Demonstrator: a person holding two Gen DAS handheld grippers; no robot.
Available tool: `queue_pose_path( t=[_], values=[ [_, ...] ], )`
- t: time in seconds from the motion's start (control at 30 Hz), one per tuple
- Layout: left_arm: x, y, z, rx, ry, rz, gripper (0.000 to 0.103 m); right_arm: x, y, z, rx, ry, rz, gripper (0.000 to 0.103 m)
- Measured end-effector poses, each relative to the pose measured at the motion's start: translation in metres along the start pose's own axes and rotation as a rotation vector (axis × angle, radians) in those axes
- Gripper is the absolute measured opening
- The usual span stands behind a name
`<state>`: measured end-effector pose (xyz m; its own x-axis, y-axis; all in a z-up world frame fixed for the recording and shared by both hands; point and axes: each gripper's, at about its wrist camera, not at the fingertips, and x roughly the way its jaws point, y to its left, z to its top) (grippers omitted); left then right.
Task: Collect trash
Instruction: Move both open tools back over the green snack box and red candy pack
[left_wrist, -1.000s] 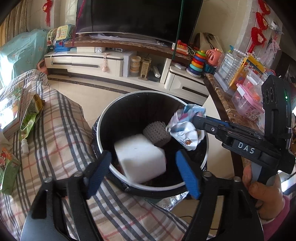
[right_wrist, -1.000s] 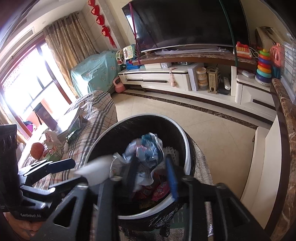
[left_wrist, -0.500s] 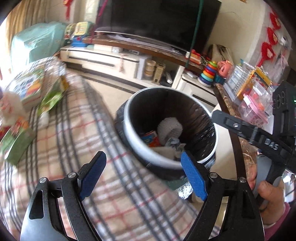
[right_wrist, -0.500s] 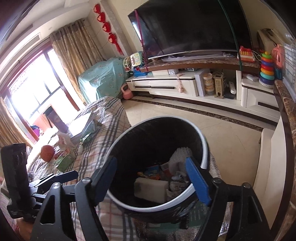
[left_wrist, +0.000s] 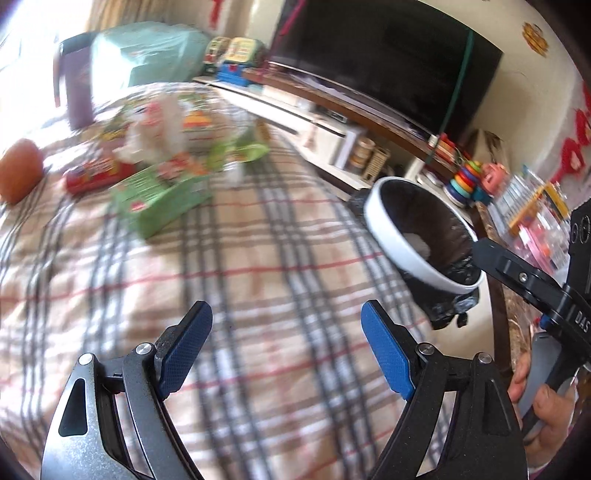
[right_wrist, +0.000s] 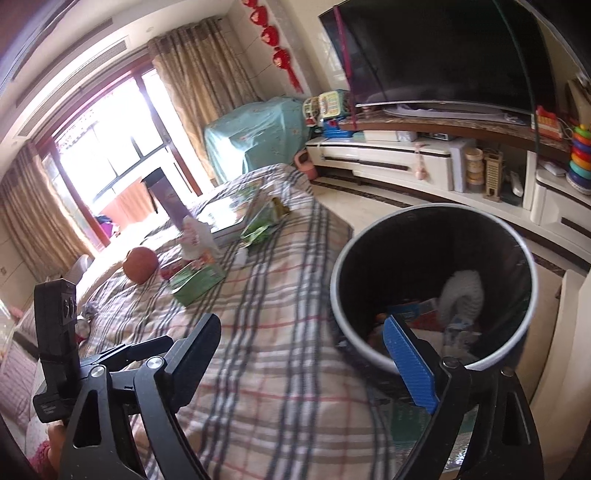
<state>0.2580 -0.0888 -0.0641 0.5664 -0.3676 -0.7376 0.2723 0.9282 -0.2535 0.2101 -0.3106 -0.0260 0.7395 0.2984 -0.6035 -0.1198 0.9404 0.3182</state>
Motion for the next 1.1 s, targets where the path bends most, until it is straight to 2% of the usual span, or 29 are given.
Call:
queue_pose_path(
  t=[0.27, 0.5, 0.93, 1.1],
  values=[
    [-0.015, 0.046, -0.013, -0.060, -0.003, 0.031, 0.085, 0.024, 0.038, -0.012, -0.040, 0.055, 0.039, 0.094],
    [-0.021, 0.077, -0.017, -0.069, 0.002, 0.076, 0.085, 0.044, 0.047, -0.015, -0.035, 0.087, 0.063, 0.094],
    [-0.024, 0.108, -0.002, -0.052, -0.013, 0.133, 0.085, 0.076, 0.053, -0.007, -0.012, 0.135, 0.084, 0.094],
    [-0.014, 0.108, 0.011, -0.003, -0.008, 0.125, 0.085, 0.085, 0.057, -0.005, -0.006, 0.145, 0.085, 0.094]
  ],
)
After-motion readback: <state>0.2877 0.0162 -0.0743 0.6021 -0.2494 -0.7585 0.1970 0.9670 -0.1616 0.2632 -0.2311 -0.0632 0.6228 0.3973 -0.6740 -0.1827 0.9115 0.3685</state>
